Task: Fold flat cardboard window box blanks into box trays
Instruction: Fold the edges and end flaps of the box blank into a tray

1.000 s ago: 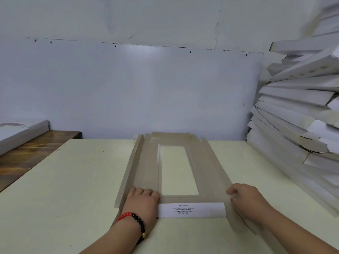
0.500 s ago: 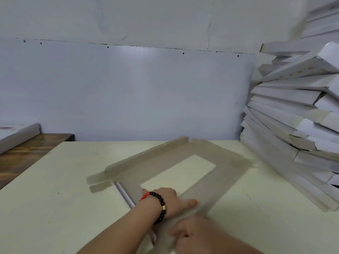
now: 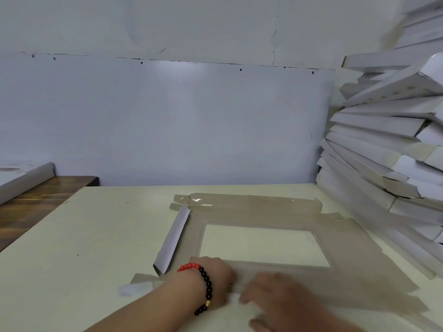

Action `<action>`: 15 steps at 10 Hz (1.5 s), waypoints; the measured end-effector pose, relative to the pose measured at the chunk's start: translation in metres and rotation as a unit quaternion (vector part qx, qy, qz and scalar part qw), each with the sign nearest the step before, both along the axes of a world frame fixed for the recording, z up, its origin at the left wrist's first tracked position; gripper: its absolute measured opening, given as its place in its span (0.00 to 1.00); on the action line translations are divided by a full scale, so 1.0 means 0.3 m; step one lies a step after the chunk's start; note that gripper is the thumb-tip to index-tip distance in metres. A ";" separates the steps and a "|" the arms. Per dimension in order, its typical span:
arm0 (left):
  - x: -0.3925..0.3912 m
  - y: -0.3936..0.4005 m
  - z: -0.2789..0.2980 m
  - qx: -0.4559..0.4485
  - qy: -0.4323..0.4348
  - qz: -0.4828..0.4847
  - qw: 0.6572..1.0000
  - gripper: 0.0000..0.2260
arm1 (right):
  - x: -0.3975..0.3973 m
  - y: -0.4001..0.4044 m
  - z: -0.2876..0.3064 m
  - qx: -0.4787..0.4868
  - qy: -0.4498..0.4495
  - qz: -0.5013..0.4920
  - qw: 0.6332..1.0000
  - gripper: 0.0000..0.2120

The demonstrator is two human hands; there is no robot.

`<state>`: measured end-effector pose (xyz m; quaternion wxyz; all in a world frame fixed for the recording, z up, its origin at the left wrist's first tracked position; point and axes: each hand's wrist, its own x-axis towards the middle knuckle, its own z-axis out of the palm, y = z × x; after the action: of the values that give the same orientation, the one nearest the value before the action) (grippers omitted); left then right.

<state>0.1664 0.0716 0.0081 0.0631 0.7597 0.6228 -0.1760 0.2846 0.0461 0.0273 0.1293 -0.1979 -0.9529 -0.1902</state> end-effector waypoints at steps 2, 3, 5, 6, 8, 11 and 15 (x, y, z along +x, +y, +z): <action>-0.184 0.034 -0.018 0.062 0.111 0.074 0.989 0.14 | 0.507 0.099 0.049 -0.198 -0.091 -0.280 0.935 0.22; -0.274 0.043 -0.038 0.143 0.071 0.134 0.978 0.15 | 0.557 0.105 0.020 -0.262 -0.087 -0.313 0.909 0.10; -0.204 0.038 -0.068 0.144 -0.056 0.131 0.979 0.16 | 0.459 0.087 -0.104 -0.225 -0.105 -0.232 0.940 0.08; -0.067 0.022 -0.051 0.115 -0.097 0.065 0.986 0.14 | 0.361 0.083 -0.040 -0.219 -0.029 -0.298 0.929 0.20; 0.144 -0.041 -0.057 0.123 -0.028 -0.110 0.986 0.13 | 0.201 0.013 -0.083 -0.209 -0.134 -0.283 0.927 0.19; -0.071 -0.121 -0.086 0.237 -0.078 -0.183 0.951 0.15 | 0.363 0.083 -0.035 -0.283 -0.167 -0.193 0.924 0.21; -0.207 -0.051 -0.040 0.082 -0.058 -0.150 0.984 0.25 | 0.523 0.222 -0.091 -0.126 -0.057 -0.151 0.979 0.10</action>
<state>0.1041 0.0563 -0.0039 0.0097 0.8561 0.5093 -0.0872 0.4414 0.1128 0.0001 0.0192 -0.3428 -0.9342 -0.0972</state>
